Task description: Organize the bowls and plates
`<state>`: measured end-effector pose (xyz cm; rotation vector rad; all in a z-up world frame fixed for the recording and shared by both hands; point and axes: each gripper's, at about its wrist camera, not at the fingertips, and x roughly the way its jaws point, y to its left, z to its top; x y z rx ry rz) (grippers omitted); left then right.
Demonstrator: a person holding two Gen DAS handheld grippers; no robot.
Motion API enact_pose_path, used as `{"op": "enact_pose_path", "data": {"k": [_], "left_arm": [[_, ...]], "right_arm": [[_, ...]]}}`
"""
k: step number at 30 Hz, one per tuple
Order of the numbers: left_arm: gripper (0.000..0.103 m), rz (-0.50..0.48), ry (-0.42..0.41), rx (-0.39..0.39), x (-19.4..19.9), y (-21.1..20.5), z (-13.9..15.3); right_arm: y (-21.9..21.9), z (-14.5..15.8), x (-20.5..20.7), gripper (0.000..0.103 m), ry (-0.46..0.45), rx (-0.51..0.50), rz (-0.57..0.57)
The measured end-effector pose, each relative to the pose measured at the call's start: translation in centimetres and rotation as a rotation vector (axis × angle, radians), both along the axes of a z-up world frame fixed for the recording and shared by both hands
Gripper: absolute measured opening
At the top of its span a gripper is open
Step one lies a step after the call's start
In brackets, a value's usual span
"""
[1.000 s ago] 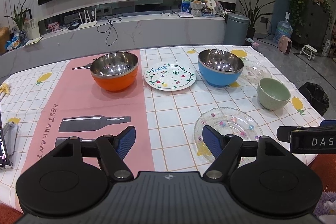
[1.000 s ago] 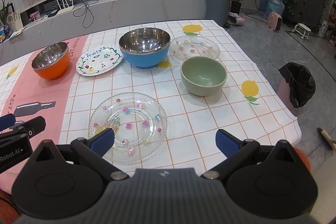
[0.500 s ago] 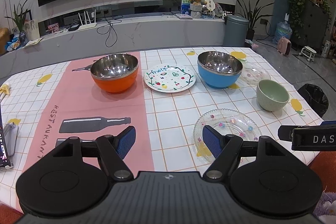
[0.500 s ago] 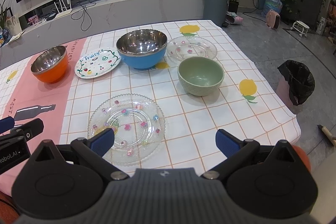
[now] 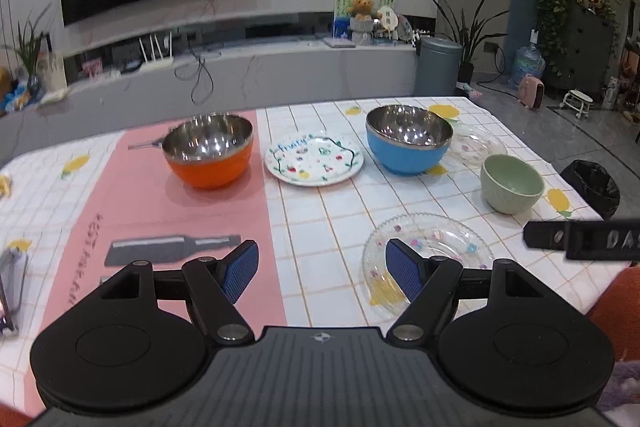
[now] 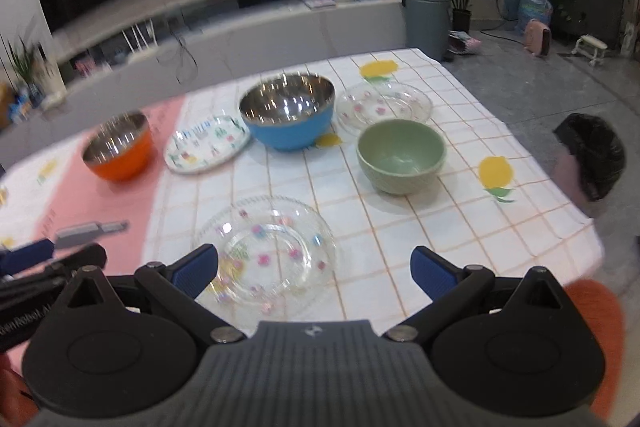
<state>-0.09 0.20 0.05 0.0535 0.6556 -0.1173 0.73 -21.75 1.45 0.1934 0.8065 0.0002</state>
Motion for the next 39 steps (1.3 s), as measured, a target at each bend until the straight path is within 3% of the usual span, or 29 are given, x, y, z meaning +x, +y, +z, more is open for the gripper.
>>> {"op": "enact_pose_path", "data": {"k": [4,5,6,8,10,13,16,19,24,39], "left_arm": [[0.084,-0.049,0.017,-0.045,1.2,-0.1,-1.0],[0.081,-0.061,0.024,-0.080,1.6,0.0,-1.4],[0.071,-0.073,0.035,-0.117,2.0,0.1,-1.7],[0.062,-0.089,0.073,-0.158,3.0,-0.1,-2.6],[0.048,-0.077,0.076,-0.133,3.7,-0.8,-3.2],[0.032,-0.060,0.081,-0.143,4.8,-1.3,-4.3],[0.026,-0.046,0.131,-0.199,6.1,-1.1,-5.4],[0.025,-0.029,0.172,-0.246,7.0,-0.7,-6.5],[0.025,0.002,0.227,-0.269,7.7,-0.2,-7.8],[0.028,-0.017,0.289,-0.300,9.0,-0.7,-9.2]], "right_arm": [[-0.9,-1.1,1.2,0.098,-0.010,-0.007,-0.024],[-1.1,-1.5,1.6,0.092,-0.007,0.004,-0.021],[-1.3,-1.9,2.0,0.084,0.001,0.023,-0.017],[-1.9,-3.0,3.0,0.075,0.025,0.067,-0.020],[-2.1,-4.2,3.8,0.069,0.045,0.083,-0.026],[-1.8,-5.6,5.2,0.049,0.078,0.064,-0.016],[-2.0,-6.9,6.2,0.039,0.104,0.098,-0.010],[-2.2,-7.7,6.7,0.037,0.125,0.111,-0.006],[-2.4,-8.7,7.2,0.025,0.152,0.142,0.008],[-2.5,-9.6,7.4,0.015,0.171,0.189,0.022]]}}
